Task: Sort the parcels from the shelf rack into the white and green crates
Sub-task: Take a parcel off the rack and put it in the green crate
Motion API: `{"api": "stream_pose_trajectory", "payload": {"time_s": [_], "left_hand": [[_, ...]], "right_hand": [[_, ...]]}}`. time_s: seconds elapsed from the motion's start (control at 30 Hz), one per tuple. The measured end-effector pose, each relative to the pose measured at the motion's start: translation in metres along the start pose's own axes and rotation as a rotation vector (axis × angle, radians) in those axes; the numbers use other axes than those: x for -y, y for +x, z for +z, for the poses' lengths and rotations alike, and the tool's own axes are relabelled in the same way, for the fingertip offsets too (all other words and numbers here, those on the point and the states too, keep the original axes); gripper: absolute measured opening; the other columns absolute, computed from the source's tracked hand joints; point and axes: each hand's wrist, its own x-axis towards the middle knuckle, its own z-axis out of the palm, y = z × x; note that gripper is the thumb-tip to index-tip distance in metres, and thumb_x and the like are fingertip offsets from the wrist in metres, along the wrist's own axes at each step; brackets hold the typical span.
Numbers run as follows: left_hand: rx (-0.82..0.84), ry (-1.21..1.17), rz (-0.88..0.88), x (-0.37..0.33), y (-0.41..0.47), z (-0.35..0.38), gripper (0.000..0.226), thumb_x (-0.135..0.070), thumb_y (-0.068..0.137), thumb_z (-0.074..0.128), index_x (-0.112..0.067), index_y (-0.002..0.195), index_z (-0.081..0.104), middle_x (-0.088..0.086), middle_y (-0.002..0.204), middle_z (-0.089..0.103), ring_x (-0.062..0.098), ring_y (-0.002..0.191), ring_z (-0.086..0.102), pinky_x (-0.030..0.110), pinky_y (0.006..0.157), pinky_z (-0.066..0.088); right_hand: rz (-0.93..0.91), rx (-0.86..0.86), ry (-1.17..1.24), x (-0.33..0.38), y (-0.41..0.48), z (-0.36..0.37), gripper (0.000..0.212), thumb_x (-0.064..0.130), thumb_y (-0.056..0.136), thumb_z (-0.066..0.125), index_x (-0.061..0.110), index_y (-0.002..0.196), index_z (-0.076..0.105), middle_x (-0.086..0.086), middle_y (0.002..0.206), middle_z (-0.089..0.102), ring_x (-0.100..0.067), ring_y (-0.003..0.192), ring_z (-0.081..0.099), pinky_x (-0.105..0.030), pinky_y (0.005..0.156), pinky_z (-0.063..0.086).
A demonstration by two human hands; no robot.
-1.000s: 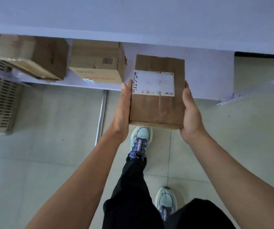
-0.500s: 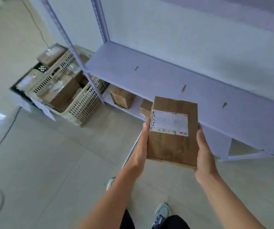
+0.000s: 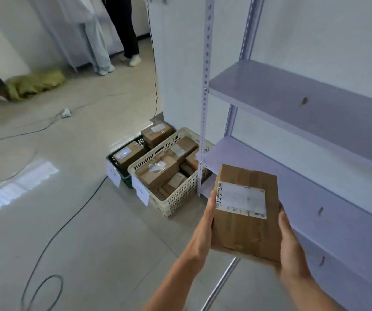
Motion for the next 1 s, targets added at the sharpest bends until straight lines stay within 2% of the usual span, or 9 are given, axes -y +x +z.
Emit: {"api": "stream_pose_trajectory", "payload": {"time_s": [0.17,0.27,0.4,0.5,0.53,0.6,0.67,0.8,1.0], "left_hand": [[-0.036,-0.026,0.022,-0.032,0.010,-0.095,0.074,-0.084,0.098,0.028,-0.053,0.165,0.028,-0.023,0.171,0.036,0.003,0.159,0.031,0.048,0.134,0.022],[-0.069,-0.057,0.017,-0.046,0.018,-0.142,0.067,-0.089,0.094,0.030,-0.064,0.155,0.038,-0.027,0.165,0.044,-0.005,0.151,0.042,0.035,0.130,0.031],[-0.116,-0.048,-0.002,-0.061,0.028,-0.186,0.033,-0.090,0.094,0.030,-0.088,0.118,0.052,-0.049,0.130,0.062,-0.022,0.121,0.059,0.007,0.093,0.049],[-0.201,-0.054,-0.065,-0.062,0.057,-0.233,0.050,-0.081,0.101,0.029,-0.067,0.144,0.051,-0.032,0.131,0.071,-0.008,0.119,0.068,0.010,0.083,0.056],[-0.220,-0.048,-0.085,-0.063,0.068,-0.249,0.055,-0.078,0.102,0.030,-0.059,0.148,0.052,-0.026,0.132,0.073,-0.003,0.118,0.070,0.011,0.082,0.058],[-0.253,-0.040,-0.106,-0.064,0.093,-0.282,0.058,-0.079,0.102,0.029,-0.055,0.149,0.053,-0.020,0.136,0.072,0.003,0.123,0.070,0.019,0.091,0.061],[-0.279,-0.033,-0.154,-0.065,0.121,-0.316,0.066,-0.085,0.100,0.029,-0.054,0.154,0.048,-0.014,0.149,0.066,0.010,0.134,0.064,0.032,0.109,0.056],[-0.295,0.022,-0.241,-0.073,0.179,-0.385,0.050,-0.086,0.098,0.028,-0.069,0.134,0.059,-0.024,0.132,0.074,-0.003,0.115,0.071,0.017,0.088,0.054],[-0.299,0.009,-0.365,-0.085,0.235,-0.468,0.064,-0.097,0.088,0.026,-0.069,0.138,0.056,-0.024,0.134,0.073,0.008,0.128,0.068,0.047,0.119,0.042]], "right_hand": [[0.060,0.054,-0.016,-0.003,0.021,0.100,0.053,0.077,0.098,0.045,0.054,0.143,0.058,0.016,0.140,0.069,-0.010,0.128,0.067,-0.048,0.110,0.049],[0.064,0.080,-0.054,-0.004,0.035,0.150,0.046,0.076,0.099,0.044,0.057,0.136,0.063,0.020,0.135,0.071,-0.003,0.123,0.068,-0.040,0.099,0.057],[0.127,0.033,-0.082,-0.010,0.057,0.199,0.064,0.085,0.091,0.047,0.056,0.147,0.052,0.020,0.156,0.054,-0.010,0.149,0.045,-0.056,0.124,0.033],[0.118,0.015,-0.129,-0.020,0.087,0.244,0.029,0.082,0.091,0.048,0.078,0.117,0.061,0.046,0.126,0.061,0.011,0.132,0.049,-0.041,0.119,0.031],[0.129,0.054,-0.130,-0.024,0.098,0.260,0.037,0.084,0.089,0.049,0.074,0.123,0.061,0.042,0.131,0.062,0.012,0.134,0.049,-0.043,0.121,0.033],[0.161,0.097,-0.116,-0.037,0.127,0.288,0.086,0.095,0.076,0.056,0.053,0.150,0.050,0.024,0.156,0.053,-0.003,0.149,0.042,-0.052,0.127,0.029],[0.196,0.090,-0.095,-0.051,0.157,0.317,0.108,0.098,0.068,0.059,0.044,0.159,0.042,0.017,0.164,0.044,-0.010,0.154,0.037,-0.054,0.129,0.025],[0.243,0.143,-0.047,-0.067,0.214,0.380,0.091,0.090,0.079,0.058,0.046,0.157,0.044,0.012,0.161,0.051,-0.019,0.151,0.044,-0.057,0.126,0.032],[0.260,0.058,-0.082,-0.079,0.279,0.460,0.068,0.073,0.094,0.049,0.049,0.157,0.039,0.008,0.154,0.057,-0.019,0.145,0.050,-0.059,0.121,0.037]]}}
